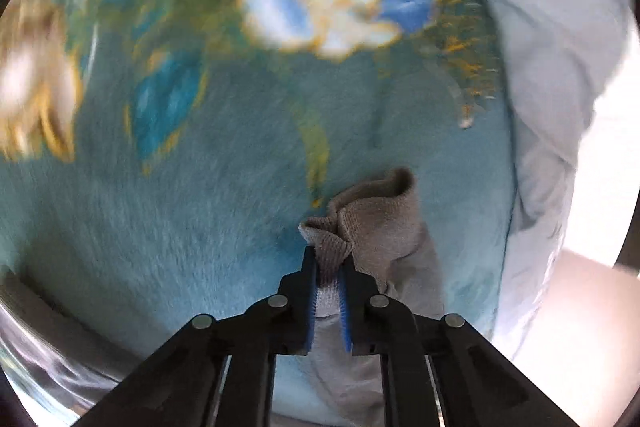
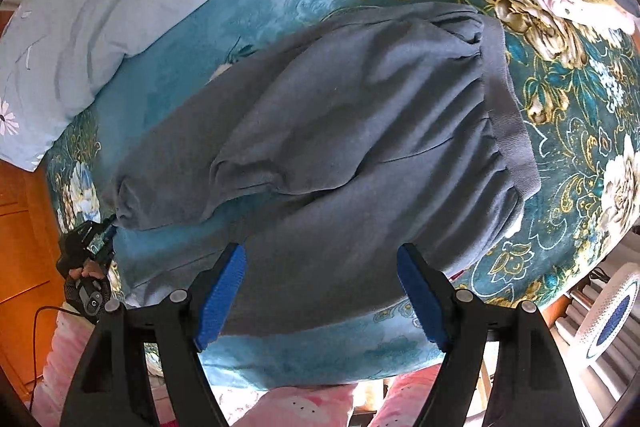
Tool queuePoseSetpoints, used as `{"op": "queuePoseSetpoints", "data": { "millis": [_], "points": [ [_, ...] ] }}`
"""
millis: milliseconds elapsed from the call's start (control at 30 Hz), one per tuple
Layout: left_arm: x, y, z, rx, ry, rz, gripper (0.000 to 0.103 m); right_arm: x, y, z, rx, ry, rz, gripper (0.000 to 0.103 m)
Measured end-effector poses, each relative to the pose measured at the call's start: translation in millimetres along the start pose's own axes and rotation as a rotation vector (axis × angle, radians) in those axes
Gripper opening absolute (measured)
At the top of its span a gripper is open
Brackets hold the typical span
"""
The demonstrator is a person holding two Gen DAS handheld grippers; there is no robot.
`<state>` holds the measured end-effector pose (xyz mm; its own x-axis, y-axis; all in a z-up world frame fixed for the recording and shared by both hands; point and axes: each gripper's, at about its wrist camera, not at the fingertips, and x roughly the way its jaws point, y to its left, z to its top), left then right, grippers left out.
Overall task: Fold clothes
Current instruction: 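Grasp the ribbed leg cuffs with the left gripper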
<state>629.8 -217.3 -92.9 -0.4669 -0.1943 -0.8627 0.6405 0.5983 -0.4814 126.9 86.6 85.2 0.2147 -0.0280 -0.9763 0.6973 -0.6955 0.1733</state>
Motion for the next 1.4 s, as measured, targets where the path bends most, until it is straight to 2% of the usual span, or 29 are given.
{"op": "queuePoseSetpoints", "data": {
  "millis": [67,167,233,267,333,400,467,633,833,967,1067,1233,1300,1400],
  "points": [
    [-27.9,-3.5,10.2,0.027,-0.082,-0.055,0.01,0.6,3.5,0.7,-0.005,0.004,-0.004,0.079],
    [-50.6,17.5,28.2,0.001,-0.154,-0.023,0.01,-2.7,8.9,1.2,-0.024,-0.001,0.0,0.079],
    [-41.8,35.9,36.2,-0.025,-0.104,0.042,0.01,-3.8,10.1,1.4,-0.03,-0.006,0.004,0.079],
    [-35.6,45.4,37.8,-0.058,-0.065,0.041,0.01,-4.1,10.4,1.5,-0.031,-0.009,0.006,0.079],
    [-34.1,52.8,37.8,-0.11,-0.04,0.03,0.014,-3.4,11.4,1.1,-0.03,-0.009,0.012,0.079],
    [-44.3,55.1,33.6,-0.124,-0.049,0.014,0.023,-2.1,12.6,0.5,-0.027,-0.007,0.019,0.079],
    [-54.6,57.5,29.4,-0.138,-0.059,-0.002,0.042,-2.9,14.7,-0.2,-0.032,-0.012,0.029,0.079],
    [-104.3,84.5,17.7,-0.146,-0.108,-0.038,0.048,-7.4,17.5,-1.7,-0.042,-0.034,0.062,0.079],
    [-158.1,164.4,-15.8,-0.185,-0.151,0.049,0.051,-8.1,3.8,-7.7,-0.011,-0.047,0.073,0.079],
    [-159.2,209.5,-49.0,-0.248,-0.121,0.075,0.051,-7.7,-14.8,-12.2,0.036,-0.046,0.067,0.079],
    [-146.3,229.8,-66.3,-0.28,-0.072,0.083,0.051,-11.2,-30.2,-14.7,0.085,-0.05,0.053,0.079],
    [-124.1,241.6,-80.4,-0.348,-0.047,0.018,0.049,-24.6,-46.4,-19.8,0.119,-0.07,0.026,0.079],
    [-114.4,237.8,-80.6,-0.333,-0.034,0.028,0.048,-31.3,-51.2,-22.0,0.124,-0.082,0.017,0.079],
    [-103.9,232.0,-78.4,-0.309,-0.02,0.072,0.023,-42.1,-61.2,-25.0,0.149,-0.108,0.013,0.079]
  ]
}}
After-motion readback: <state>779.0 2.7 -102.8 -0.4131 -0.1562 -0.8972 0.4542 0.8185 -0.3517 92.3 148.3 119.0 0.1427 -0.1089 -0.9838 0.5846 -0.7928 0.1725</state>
